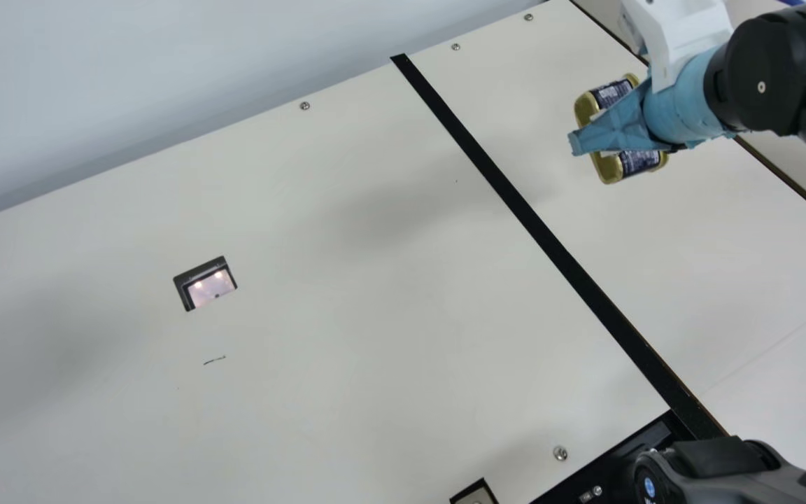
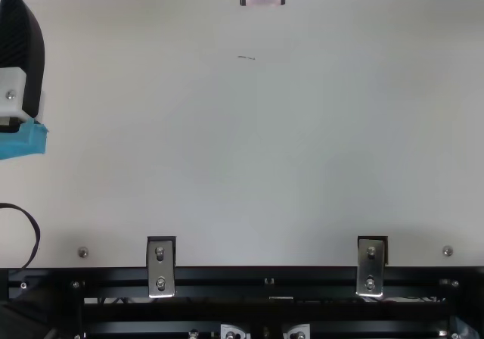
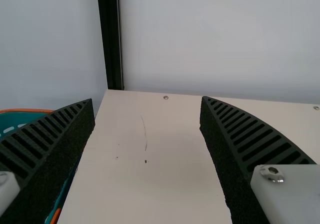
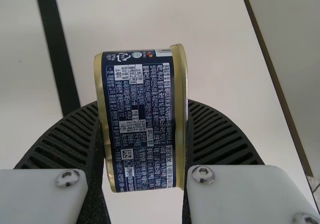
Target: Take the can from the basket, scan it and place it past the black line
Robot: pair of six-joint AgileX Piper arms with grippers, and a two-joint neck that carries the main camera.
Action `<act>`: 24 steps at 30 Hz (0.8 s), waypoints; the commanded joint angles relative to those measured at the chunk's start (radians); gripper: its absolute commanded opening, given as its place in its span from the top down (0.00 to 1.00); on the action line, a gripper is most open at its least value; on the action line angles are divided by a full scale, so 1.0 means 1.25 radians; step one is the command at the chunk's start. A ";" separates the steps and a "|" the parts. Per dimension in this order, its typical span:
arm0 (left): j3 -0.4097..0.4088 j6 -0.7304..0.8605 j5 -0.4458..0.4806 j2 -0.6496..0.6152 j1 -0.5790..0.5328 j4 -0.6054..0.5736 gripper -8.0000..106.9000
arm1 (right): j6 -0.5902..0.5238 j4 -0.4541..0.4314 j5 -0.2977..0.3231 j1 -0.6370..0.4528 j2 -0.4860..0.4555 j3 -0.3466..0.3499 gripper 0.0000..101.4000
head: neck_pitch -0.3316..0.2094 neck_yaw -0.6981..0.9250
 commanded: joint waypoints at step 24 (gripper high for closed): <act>0.000 0.000 0.000 0.000 0.000 0.000 0.15 | -0.207 0.019 0.038 -0.179 0.183 -0.091 1.00 | -0.037 -0.020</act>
